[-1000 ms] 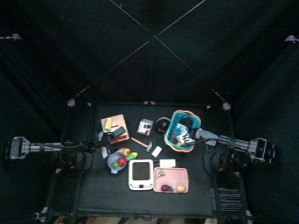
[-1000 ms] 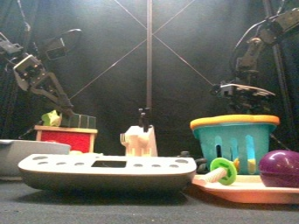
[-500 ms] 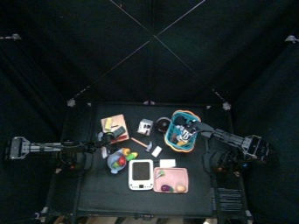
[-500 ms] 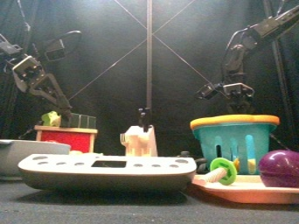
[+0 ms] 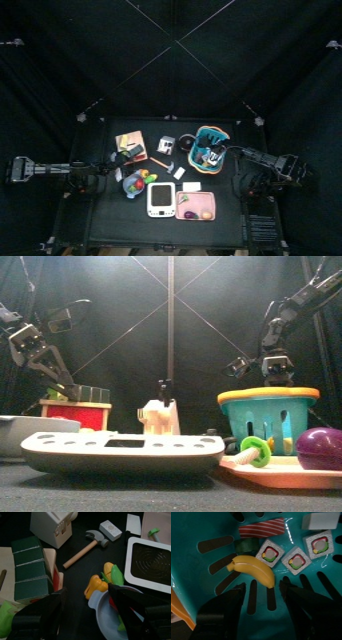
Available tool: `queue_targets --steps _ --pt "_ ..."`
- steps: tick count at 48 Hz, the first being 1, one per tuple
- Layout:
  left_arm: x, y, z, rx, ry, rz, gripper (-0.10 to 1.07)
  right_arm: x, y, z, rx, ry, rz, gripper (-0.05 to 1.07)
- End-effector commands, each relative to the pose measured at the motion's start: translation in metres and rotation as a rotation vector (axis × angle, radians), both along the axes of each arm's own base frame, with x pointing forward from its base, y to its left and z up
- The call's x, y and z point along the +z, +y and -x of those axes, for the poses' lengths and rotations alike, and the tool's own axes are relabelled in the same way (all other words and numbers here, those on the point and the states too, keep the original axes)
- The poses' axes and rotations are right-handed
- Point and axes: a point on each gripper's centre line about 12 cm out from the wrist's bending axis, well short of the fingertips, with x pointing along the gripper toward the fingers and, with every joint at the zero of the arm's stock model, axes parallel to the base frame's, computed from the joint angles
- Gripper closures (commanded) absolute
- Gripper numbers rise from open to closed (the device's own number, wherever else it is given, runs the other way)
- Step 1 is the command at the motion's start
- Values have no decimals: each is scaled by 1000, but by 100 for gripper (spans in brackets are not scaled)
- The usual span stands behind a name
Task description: Grab banana
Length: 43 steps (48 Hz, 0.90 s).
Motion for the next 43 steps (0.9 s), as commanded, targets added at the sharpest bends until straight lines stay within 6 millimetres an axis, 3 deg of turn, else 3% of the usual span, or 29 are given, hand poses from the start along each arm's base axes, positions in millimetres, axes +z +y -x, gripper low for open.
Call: queue_targets --steps 1,17,43 --pt "3 1 -2 5 -7 -1 -1 4 -1 -4 2 -19 6 7" --pt "1 7 2 47 36 -23 -1 -12 9 -23 133 45 -5 4" --pt "0 8 3 58 47 -27 -1 -41 0 -31 168 124 -17 4"
